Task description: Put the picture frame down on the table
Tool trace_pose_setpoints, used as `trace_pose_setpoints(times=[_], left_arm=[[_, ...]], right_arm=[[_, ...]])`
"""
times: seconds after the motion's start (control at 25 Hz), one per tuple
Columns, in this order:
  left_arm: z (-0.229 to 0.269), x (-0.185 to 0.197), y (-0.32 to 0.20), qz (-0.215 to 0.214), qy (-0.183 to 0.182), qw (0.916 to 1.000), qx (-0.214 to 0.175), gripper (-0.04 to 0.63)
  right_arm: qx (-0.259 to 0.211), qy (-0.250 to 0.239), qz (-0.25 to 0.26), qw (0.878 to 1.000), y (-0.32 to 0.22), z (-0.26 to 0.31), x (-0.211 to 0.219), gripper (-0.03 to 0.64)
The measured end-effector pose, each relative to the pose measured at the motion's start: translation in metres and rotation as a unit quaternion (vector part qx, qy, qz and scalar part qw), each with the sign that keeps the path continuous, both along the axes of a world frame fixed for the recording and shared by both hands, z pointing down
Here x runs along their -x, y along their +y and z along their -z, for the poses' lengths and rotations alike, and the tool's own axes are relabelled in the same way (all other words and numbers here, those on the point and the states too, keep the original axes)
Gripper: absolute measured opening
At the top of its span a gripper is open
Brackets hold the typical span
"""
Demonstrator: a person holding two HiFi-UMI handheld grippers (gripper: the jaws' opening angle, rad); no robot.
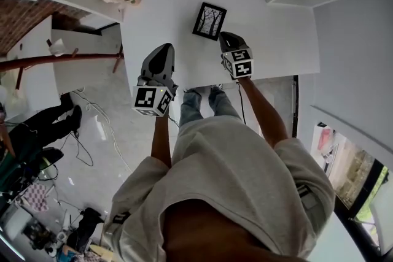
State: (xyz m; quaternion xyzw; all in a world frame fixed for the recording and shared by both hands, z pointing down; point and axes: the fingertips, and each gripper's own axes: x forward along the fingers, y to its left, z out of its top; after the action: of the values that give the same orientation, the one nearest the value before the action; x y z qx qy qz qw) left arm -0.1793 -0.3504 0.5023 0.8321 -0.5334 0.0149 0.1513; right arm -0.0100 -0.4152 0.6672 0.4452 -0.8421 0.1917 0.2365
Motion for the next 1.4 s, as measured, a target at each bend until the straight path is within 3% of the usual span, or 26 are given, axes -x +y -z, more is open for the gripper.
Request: trace_pose_setpoints(times=[0.48, 0.72, 1.0, 1.4], left_arm=[[0.048, 0.008, -0.034, 0.008, -0.029, 0.9981, -0.054, 0.017], [0.064, 0.007, -0.051, 0.008, -0.036, 0.9962, -0.079, 0.017], [0.079, 0.007, -0.061, 0.01, -0.041, 0.9941, -0.1, 0.017], [0.077, 0.008, -0.065, 0.007, -0.043, 0.994, -0.101, 0.017]], right_arm=[[-0.097, -0.05, 0.015, 0.994, -0.021, 0.102, 0.003, 0.025], [-0.153, -0.049, 0.021, 0.987, -0.043, 0.146, 0.009, 0.025], [-0.177, -0.069, 0.018, 0.982, -0.055, 0.174, 0.012, 0.025], [-0.183, -0.074, 0.017, 0.98, -0.058, 0.181, 0.016, 0.025]])
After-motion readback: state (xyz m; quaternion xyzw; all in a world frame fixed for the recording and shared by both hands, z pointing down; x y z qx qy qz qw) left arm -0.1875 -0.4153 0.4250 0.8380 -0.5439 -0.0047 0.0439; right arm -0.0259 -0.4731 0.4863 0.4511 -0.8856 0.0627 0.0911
